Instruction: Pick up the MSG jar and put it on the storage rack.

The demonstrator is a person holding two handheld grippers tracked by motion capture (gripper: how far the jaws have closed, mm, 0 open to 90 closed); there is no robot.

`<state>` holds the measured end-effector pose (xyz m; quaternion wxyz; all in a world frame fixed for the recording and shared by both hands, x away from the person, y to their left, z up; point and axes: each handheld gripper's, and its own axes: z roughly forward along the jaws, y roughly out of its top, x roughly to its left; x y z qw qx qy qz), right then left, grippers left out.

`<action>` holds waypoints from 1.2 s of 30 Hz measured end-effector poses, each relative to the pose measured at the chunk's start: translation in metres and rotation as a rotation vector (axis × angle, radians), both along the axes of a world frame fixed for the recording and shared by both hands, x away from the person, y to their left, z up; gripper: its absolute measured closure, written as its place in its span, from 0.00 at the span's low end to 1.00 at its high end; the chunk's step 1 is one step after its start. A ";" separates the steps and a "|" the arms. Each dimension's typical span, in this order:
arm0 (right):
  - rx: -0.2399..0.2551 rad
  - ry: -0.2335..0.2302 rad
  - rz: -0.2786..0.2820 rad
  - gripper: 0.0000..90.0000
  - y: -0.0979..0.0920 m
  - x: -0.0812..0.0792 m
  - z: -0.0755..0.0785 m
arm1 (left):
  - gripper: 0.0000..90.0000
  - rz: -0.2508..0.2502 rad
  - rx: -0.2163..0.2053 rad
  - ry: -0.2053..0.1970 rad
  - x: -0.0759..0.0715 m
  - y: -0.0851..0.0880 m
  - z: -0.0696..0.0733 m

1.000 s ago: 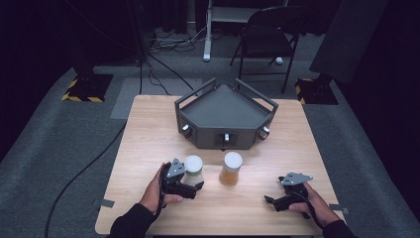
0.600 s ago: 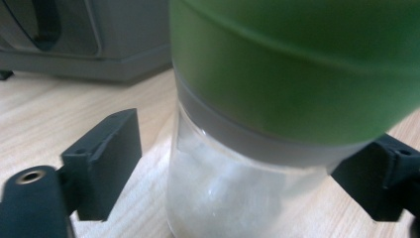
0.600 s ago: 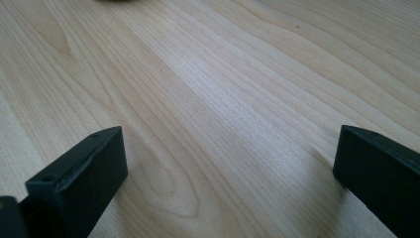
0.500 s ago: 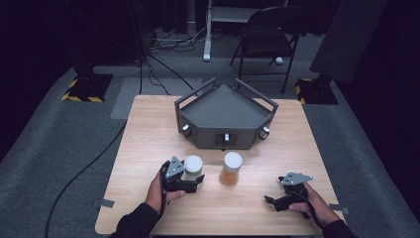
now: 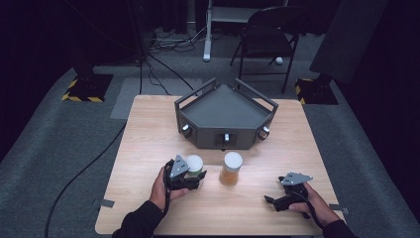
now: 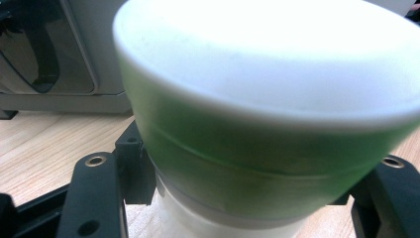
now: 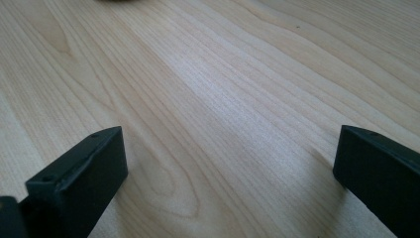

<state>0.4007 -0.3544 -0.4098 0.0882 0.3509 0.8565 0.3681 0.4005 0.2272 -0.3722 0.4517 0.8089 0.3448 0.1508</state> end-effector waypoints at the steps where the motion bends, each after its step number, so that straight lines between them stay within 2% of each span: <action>1: 0.000 0.000 0.000 0.00 0.000 0.000 0.000 | 0.38 -0.004 0.003 0.000 0.000 0.001 0.001; 9: 0.000 0.000 0.000 0.00 0.000 0.000 0.000 | 0.39 -0.022 -0.018 0.017 0.005 0.009 0.006; 14: 0.000 0.000 0.000 0.00 0.000 0.000 0.000 | 0.39 -0.030 0.010 0.013 0.006 0.008 0.011; 21: 0.000 0.000 0.000 0.00 0.000 0.000 0.000 | 0.38 -0.017 0.003 0.013 0.008 0.009 0.018; 29: 0.000 0.000 0.000 0.00 0.000 0.000 0.000 | 0.38 0.011 -0.012 -0.012 0.012 0.006 0.030; 36: 0.000 0.000 0.000 0.00 0.000 0.000 0.000 | 0.38 0.017 -0.038 -0.052 0.017 0.004 0.042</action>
